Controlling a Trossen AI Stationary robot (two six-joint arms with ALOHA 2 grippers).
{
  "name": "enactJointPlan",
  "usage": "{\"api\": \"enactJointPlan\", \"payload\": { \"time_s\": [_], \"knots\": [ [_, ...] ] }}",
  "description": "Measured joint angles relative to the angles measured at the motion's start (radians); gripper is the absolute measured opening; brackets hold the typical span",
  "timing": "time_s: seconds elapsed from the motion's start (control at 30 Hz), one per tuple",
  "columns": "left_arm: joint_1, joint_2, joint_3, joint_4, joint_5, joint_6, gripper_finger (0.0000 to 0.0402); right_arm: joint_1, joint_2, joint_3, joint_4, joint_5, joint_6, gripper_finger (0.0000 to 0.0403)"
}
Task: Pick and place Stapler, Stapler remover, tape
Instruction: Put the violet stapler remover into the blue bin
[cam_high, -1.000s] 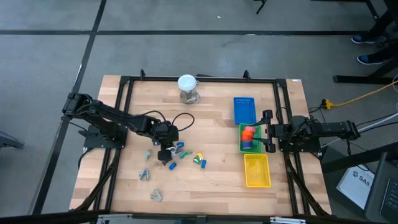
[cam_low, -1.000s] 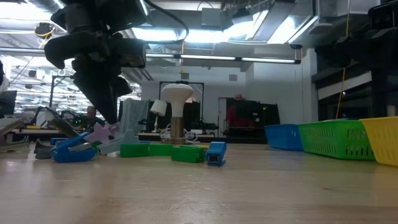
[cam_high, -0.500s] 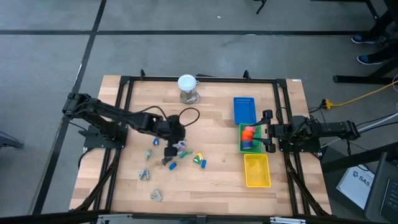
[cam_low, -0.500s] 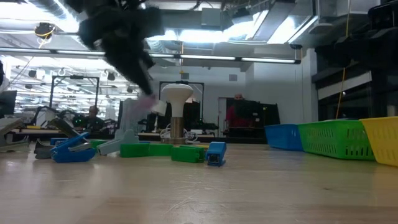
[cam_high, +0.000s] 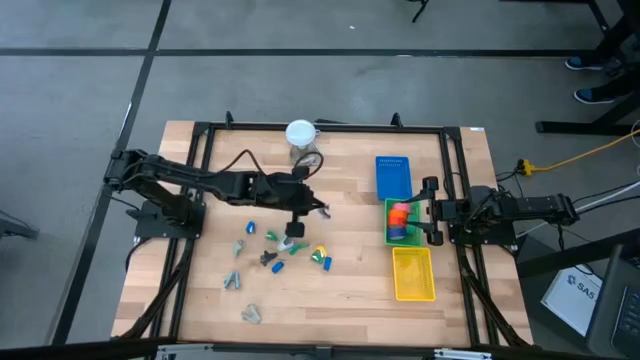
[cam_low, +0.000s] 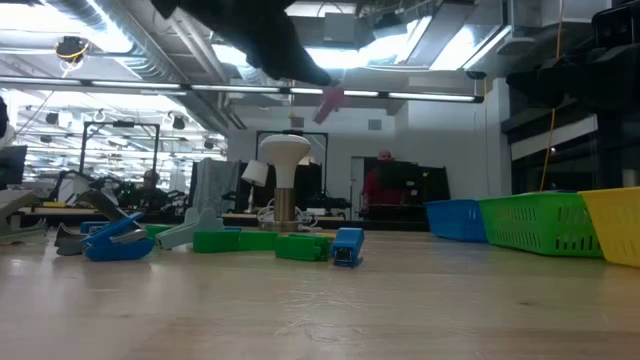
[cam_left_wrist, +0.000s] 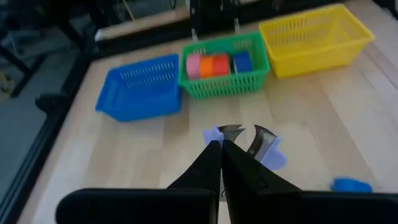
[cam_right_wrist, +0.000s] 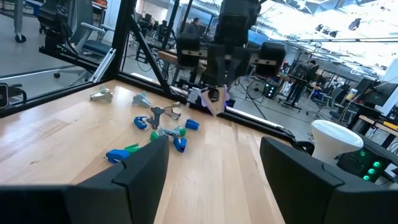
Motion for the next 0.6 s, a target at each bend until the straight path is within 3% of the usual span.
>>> {"api": "enactJointPlan", "payload": {
  "time_s": [0.23,0.6],
  "knots": [
    [0.033,0.112,0.038,0.068,0.035,0.029,0.0003,0.0,0.0,0.0,0.0,0.0,0.0,0.0259],
    [0.095,0.357,0.294,0.072,0.016,0.145,0.0003,0.0,0.0,0.0,0.0,0.0,0.0,0.0259]
  ]
}}
